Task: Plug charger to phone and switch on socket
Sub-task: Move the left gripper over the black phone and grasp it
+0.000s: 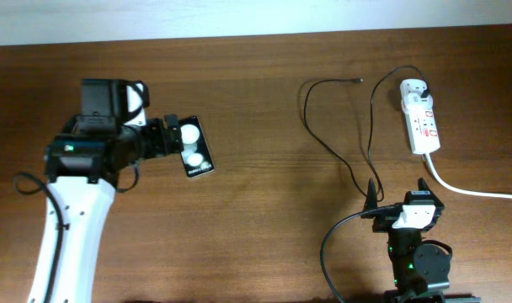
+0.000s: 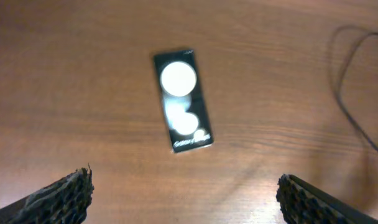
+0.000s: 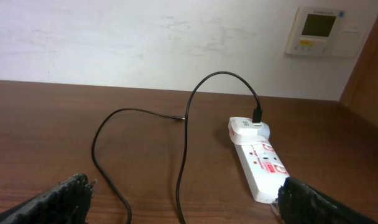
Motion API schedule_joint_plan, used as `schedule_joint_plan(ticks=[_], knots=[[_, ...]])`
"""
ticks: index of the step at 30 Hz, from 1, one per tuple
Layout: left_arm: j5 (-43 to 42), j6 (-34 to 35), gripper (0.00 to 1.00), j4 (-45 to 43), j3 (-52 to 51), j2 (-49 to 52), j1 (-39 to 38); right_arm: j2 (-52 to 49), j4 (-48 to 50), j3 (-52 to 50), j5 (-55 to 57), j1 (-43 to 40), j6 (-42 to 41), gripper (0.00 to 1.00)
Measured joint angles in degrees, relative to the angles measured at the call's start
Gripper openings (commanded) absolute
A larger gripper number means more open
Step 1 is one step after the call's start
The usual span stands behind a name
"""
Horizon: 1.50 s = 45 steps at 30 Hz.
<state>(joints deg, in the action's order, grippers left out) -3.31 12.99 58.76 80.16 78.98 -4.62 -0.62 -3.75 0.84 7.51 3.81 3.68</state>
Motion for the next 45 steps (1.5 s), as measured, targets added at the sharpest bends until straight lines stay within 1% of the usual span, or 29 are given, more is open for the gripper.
schedule_joint_plan(ticks=[2, 5, 7, 9, 10, 12, 21, 29, 32, 36, 41, 42, 44, 45], knots=[[4.1, 3.6, 0.99, 0.5, 0.5, 0.3, -3.2, 0.0, 0.0, 0.0, 0.0, 0.0, 0.0, 0.98], [5.8, 6.0, 0.99, 0.8, 4.0, 3.7, -4.5, 0.0, 0.0, 0.0, 0.0, 0.0, 0.0, 0.98], [6.4, 7.2, 0.99, 0.9, 6.6, 8.1, -4.6, 0.0, 0.0, 0.0, 0.0, 0.0, 0.0, 0.98], [6.3, 8.0, 0.99, 1.5, 8.7, 13.0, -4.6, 0.0, 0.0, 0.0, 0.0, 0.0, 0.0, 0.98], [5.7, 8.7, 0.99, 1.5, 9.0, 17.2, -4.6, 0.0, 0.0, 0.0, 0.0, 0.0, 0.0, 0.98], [4.8, 9.9, 0.99, 1.2, 9.0, 21.4, -4.6, 0.0, 0.0, 0.0, 0.0, 0.0, 0.0, 0.98], [3.5, 11.1, 0.99, -5.0, 9.0, 35.0, -4.6, 0.0, 0.0, 0.0, 0.0, 0.0, 0.0, 0.98], [3.5, 11.3, 0.99, -7.7, 9.0, 40.7, -4.6, 0.0, 0.0, 0.0, 0.0, 0.0, 0.0, 0.98], [4.0, 11.4, 0.99, -8.6, 9.1, 44.4, -4.7, 0.0, 0.0, 0.0, 0.0, 0.0, 0.0, 0.98], [3.8, 11.5, 0.99, -10.2, 9.4, 44.5, -4.7, 0.0, 0.0, 0.0, 0.0, 0.0, 0.0, 0.98], [3.8, 11.5, 1.00, -10.2, 9.4, 44.5, -4.7, 0.0, 0.0, 0.0, 0.0, 0.0, 0.0, 0.98], [3.8, 11.5, 0.97, -10.2, 9.4, 44.5, -4.7, 0.0, 0.0, 0.0, 0.0, 0.0, 0.0, 0.98], [3.8, 11.5, 0.88, -9.9, 9.4, 44.5, -4.7, 0.0, 0.0, 0.0, 0.0, 0.0, 0.0, 0.98], [3.8, 11.7, 0.87, -9.8, 9.4, 44.5, -4.7, 0.0, 0.0, 0.0, 0.0, 0.0, 0.0, 0.98]])
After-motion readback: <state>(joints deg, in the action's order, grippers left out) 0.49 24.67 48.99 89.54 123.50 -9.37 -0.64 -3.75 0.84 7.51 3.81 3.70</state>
